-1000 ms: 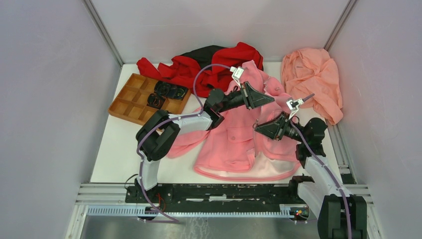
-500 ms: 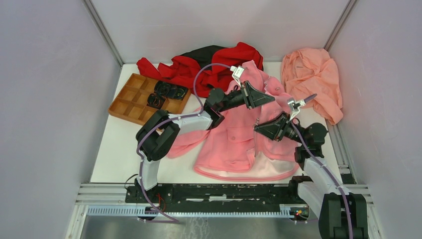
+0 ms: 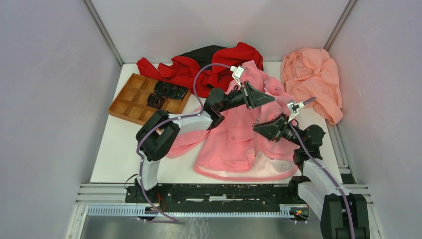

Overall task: Zip up the jacket
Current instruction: Adjust the zipper on the jacket.

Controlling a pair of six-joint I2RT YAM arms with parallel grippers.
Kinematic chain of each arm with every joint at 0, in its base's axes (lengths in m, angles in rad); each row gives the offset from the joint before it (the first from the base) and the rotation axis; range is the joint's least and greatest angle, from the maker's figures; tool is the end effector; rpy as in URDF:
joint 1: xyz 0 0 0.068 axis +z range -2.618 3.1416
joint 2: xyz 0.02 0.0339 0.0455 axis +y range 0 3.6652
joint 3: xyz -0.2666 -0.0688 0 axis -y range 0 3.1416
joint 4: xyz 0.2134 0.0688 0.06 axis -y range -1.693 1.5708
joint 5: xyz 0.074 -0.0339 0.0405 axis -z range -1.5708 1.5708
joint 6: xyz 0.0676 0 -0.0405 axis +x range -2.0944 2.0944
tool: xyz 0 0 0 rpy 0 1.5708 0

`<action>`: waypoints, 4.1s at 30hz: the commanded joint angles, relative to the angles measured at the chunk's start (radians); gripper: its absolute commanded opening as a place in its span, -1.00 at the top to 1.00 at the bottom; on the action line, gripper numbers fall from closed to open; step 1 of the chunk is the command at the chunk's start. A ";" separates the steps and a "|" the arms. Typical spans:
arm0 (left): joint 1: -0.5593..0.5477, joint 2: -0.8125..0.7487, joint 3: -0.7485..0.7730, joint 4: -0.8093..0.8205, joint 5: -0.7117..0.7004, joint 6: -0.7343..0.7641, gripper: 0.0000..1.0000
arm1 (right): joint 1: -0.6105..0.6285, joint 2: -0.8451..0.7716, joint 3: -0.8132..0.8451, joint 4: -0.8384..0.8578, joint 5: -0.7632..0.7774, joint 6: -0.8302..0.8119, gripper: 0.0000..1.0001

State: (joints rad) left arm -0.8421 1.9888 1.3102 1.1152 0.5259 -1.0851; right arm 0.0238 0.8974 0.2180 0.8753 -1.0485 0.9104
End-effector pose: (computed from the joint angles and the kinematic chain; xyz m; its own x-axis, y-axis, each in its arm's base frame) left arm 0.2757 -0.3598 0.3259 -0.7070 -0.3565 -0.6108 0.6916 -0.1686 -0.7023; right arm 0.1617 0.0625 0.2555 -0.5612 0.3807 -0.7349 -0.6823 0.2899 0.6712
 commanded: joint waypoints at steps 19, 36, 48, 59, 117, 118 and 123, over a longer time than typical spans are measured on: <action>-0.001 -0.020 0.067 0.049 0.001 0.004 0.96 | 0.011 -0.002 0.029 0.015 0.034 -0.049 1.00; 0.008 0.008 0.033 0.208 -0.011 0.155 0.96 | 0.092 -0.028 0.070 -0.046 -0.107 0.046 1.00; 0.008 0.009 0.022 0.246 -0.055 0.186 0.96 | 0.124 -0.016 0.153 -0.655 -0.043 -0.421 1.00; 0.023 -0.062 -0.076 0.277 -0.137 0.248 0.96 | 0.069 -0.040 0.135 -0.361 -0.145 -0.179 1.00; 0.025 -0.025 -0.193 0.475 -0.278 0.208 0.95 | 0.048 -0.006 0.263 -0.986 -0.151 -0.694 1.00; 0.025 -0.026 -0.192 0.477 -0.269 0.209 0.96 | 0.045 -0.006 0.285 -1.022 -0.139 -0.762 1.00; 0.016 -0.052 -0.190 0.476 -0.244 0.222 0.96 | 0.045 -0.031 0.262 -0.870 -0.143 -0.763 0.90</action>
State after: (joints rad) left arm -0.8383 2.0018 1.0836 1.4448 0.2962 -0.8730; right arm 0.0692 0.8852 0.4847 -0.0425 -1.1408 0.2005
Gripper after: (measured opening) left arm 0.049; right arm 0.029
